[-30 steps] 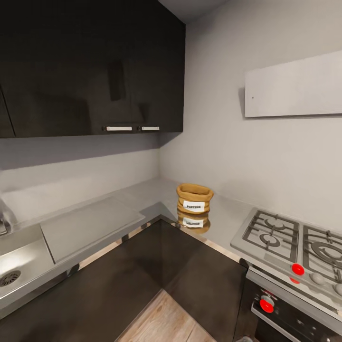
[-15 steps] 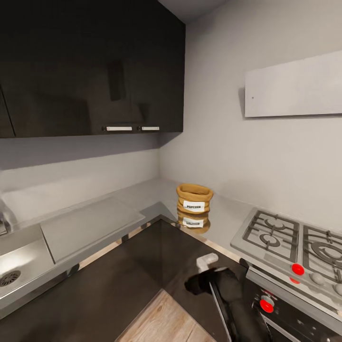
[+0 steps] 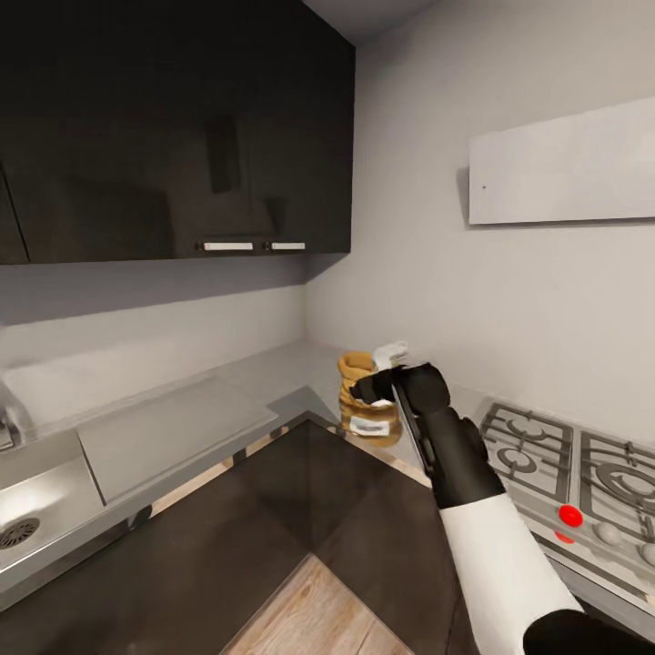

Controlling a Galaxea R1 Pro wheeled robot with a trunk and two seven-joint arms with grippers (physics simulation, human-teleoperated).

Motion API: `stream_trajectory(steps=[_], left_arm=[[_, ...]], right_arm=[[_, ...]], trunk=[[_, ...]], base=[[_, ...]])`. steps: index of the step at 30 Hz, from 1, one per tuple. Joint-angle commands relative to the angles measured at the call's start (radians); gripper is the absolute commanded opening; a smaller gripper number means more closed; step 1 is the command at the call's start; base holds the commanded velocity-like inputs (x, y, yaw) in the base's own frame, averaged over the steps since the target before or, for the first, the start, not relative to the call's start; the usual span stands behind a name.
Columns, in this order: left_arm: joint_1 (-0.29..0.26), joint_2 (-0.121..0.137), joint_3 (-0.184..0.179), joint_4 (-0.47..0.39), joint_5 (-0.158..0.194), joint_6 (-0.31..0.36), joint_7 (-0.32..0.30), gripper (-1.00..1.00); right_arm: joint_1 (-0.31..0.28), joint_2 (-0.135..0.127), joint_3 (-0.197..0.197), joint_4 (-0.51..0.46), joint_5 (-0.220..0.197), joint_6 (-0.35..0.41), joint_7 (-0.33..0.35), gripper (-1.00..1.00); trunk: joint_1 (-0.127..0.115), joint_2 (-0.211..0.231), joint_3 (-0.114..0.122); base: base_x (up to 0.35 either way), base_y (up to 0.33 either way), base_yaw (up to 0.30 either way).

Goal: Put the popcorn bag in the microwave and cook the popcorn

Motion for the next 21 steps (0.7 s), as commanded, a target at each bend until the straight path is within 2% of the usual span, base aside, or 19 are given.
stream_trajectory(steps=[1, 2, 3, 4, 6, 9, 12, 21], left_arm=[[0.000, 0.000, 0.000, -0.001, 0.004, -0.002, 0.003, 1.00], [0.000, 0.000, 0.000, -0.001, 0.004, -0.002, 0.003, 1.00], [0.000, 0.000, 0.000, -0.001, 0.004, -0.002, 0.003, 1.00], [0.000, -0.001, 0.000, -0.001, 0.003, -0.002, 0.003, 1.00], [0.000, -0.002, 0.000, -0.001, 0.003, -0.002, 0.003, 1.00], [0.000, -0.003, 0.000, -0.001, 0.003, -0.002, 0.002, 1.00], [0.000, -0.002, 0.000, -0.001, 0.002, -0.002, 0.002, 1.00], [0.000, -0.002, 0.000, -0.001, 0.003, -0.002, 0.002, 1.00]], right_arm=[[-0.037, 0.000, -0.006, 0.041, 0.010, 0.004, 0.007, 1.00], [-0.090, 0.000, -0.027, 0.112, 0.012, 0.004, 0.005, 1.00], [-0.159, 0.000, -0.087, 0.209, 0.014, 0.004, 0.002, 1.00], [-0.203, 0.000, -0.138, 0.267, 0.017, 0.004, -0.003, 1.00], [-0.267, 0.000, -0.208, 0.332, 0.018, 0.004, -0.031, 1.00], [-0.309, 0.000, -0.265, 0.362, 0.019, 0.004, -0.085, 1.00], [-0.323, -0.029, -0.287, 0.376, 0.019, 0.004, -0.139, 1.00], [-0.325, -0.045, -0.289, 0.375, 0.021, 0.004, -0.157, 1.00]], trunk=[[0.000, -0.001, -0.001], [0.000, -0.001, -0.001], [0.000, -0.001, -0.001], [0.000, -0.001, -0.001], [0.000, -0.001, -0.001], [0.000, -0.001, -0.001], [0.000, -0.001, -0.001], [0.000, -0.001, -0.001]], base=[[0.000, 0.000, 0.000], [0.000, 0.000, 0.000], [0.000, 0.000, 0.000], [0.000, 0.000, 0.000], [0.000, 0.000, 0.000], [0.000, 0.000, 0.000], [0.000, 0.000, 0.000], [0.000, 0.000, 0.000]])
